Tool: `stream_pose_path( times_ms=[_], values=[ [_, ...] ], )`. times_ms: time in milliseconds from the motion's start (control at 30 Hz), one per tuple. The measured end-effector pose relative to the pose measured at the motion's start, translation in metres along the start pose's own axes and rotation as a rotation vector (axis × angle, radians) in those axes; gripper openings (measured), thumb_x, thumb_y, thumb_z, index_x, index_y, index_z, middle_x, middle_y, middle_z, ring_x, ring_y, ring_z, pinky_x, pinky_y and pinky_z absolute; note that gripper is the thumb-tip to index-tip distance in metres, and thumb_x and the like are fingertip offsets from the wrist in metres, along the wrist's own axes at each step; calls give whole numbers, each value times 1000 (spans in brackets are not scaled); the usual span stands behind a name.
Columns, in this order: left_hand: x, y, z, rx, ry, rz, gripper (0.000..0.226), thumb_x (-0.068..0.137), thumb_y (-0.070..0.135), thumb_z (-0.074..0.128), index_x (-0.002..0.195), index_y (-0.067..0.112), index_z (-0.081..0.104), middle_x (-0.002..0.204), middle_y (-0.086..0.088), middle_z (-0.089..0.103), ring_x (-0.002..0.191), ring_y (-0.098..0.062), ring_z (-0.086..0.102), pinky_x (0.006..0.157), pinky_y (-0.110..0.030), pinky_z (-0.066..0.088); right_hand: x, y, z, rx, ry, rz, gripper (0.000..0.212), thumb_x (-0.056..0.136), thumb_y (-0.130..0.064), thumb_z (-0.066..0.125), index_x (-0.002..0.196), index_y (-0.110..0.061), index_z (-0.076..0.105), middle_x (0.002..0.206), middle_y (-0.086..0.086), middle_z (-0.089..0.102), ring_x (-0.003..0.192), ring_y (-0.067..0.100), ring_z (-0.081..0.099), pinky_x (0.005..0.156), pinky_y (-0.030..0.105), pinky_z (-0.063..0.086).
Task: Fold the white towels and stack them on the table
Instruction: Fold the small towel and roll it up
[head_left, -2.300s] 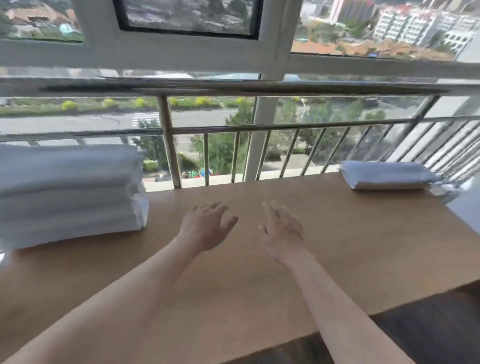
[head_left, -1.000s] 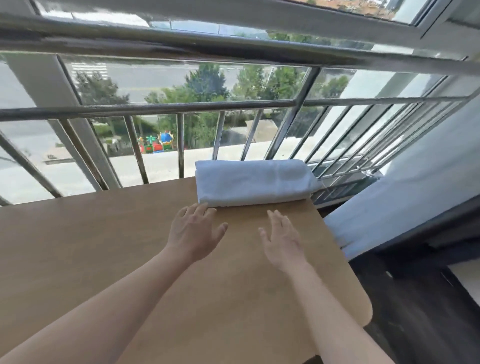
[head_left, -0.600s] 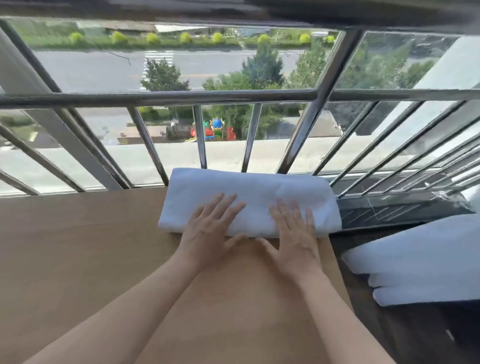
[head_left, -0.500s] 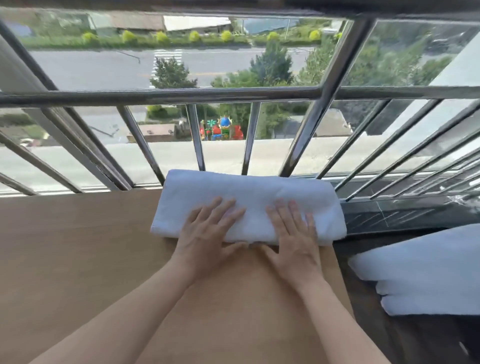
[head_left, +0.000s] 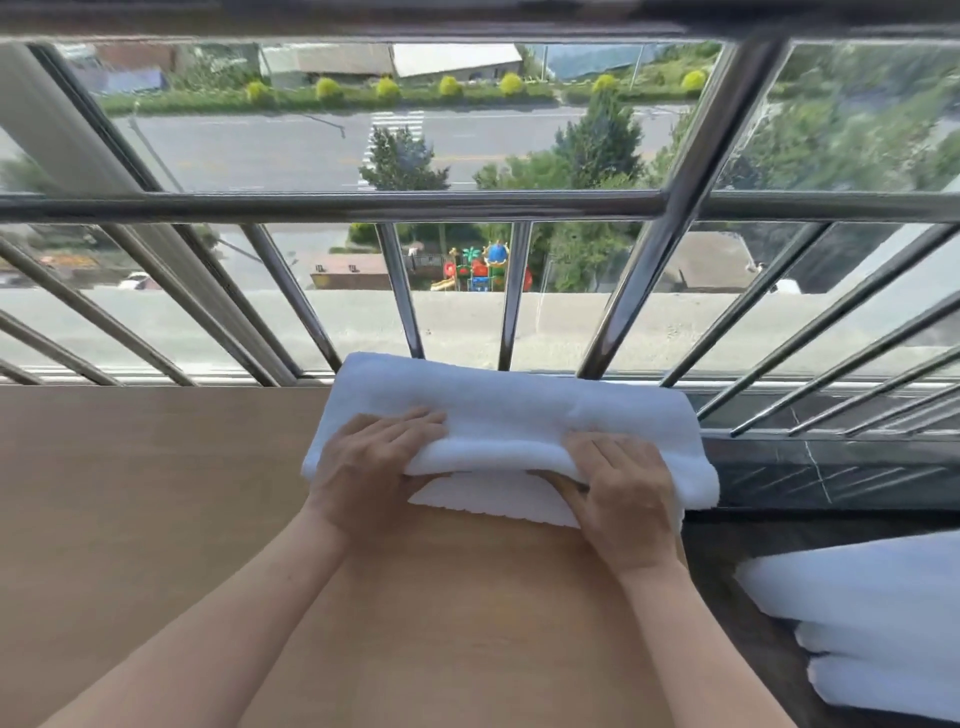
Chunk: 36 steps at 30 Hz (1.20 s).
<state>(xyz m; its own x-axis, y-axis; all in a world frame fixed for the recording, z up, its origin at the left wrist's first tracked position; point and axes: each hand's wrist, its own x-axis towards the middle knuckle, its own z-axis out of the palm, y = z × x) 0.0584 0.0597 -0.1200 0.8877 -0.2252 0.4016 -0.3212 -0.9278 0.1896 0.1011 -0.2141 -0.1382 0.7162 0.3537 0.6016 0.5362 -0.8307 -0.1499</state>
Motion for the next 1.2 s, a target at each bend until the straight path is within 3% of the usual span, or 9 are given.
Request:
stream_pose_path(
  times_ms=[67, 167, 367, 467, 600, 767, 933, 1067, 1200],
  values=[
    [0, -1, -12, 3, -28, -92, 29, 86, 38, 57, 96, 22, 79, 98, 7, 78, 88, -21, 76, 70, -31, 53, 7, 0, -5, -24, 1, 10, 58, 97, -60, 47, 77, -11, 69, 64, 2, 61, 58, 26, 58, 55, 36, 46],
    [10, 1, -33, -17, -59, -172, 35, 85, 48, 54, 89, 26, 80, 71, 6, 74, 61, -27, 68, 58, -29, 50, 21, -4, -14, 11, -1, 34, 57, 94, -59, 51, 67, -11, 61, 58, 3, 54, 52, 27, 54, 49, 38, 46],
    [21, 2, -79, -128, -15, -216, 53, 83, 58, 44, 102, 25, 81, 85, -6, 78, 72, -30, 73, 66, -40, 57, 46, -18, -51, 43, 103, -16, 63, 95, -64, 49, 63, -11, 60, 56, 0, 55, 50, 22, 54, 47, 32, 43],
    [17, 9, -111, -59, 118, -126, 40, 82, 49, 52, 93, 25, 83, 74, -2, 77, 56, -24, 70, 55, -29, 52, 51, -34, -75, 42, 134, -36, 65, 96, -65, 47, 68, -11, 68, 60, 1, 62, 54, 23, 60, 51, 32, 47],
    [-1, 12, -165, -55, 162, -108, 33, 85, 46, 55, 86, 29, 82, 69, 6, 75, 56, -16, 70, 53, -17, 42, 63, -72, -111, 23, 192, -68, 66, 97, -66, 44, 69, -12, 70, 57, 0, 63, 50, 22, 60, 51, 25, 39],
    [-64, -5, -242, 35, 198, -93, 35, 81, 55, 58, 78, 29, 81, 63, 5, 72, 53, -17, 69, 42, -23, 46, 60, -153, -151, 53, 143, -91, 63, 93, -67, 48, 71, -13, 73, 60, 3, 67, 53, 26, 65, 51, 33, 51],
    [-150, -32, -300, 128, 169, -235, 48, 70, 69, 59, 66, 23, 74, 50, -5, 63, 42, -24, 62, 46, -23, 41, 48, -251, -172, -21, 52, -92, 61, 84, -69, 52, 53, -17, 51, 46, 2, 52, 40, 26, 52, 43, 28, 33],
    [-256, -66, -343, 112, 165, -408, 59, 67, 75, 49, 65, 21, 72, 58, -5, 68, 52, -26, 66, 51, -26, 41, 23, -356, -171, 59, -2, -174, 59, 83, -68, 54, 54, -20, 39, 44, 2, 42, 37, 27, 45, 47, 26, 23],
    [-344, -105, -386, 11, 168, -607, 63, 63, 79, 39, 83, 31, 76, 78, 2, 74, 74, -23, 68, 63, -30, 46, 11, -456, -160, 151, -84, -206, 64, 81, -68, 64, 54, -12, 50, 47, 4, 49, 42, 31, 51, 44, 31, 36]
  ],
)
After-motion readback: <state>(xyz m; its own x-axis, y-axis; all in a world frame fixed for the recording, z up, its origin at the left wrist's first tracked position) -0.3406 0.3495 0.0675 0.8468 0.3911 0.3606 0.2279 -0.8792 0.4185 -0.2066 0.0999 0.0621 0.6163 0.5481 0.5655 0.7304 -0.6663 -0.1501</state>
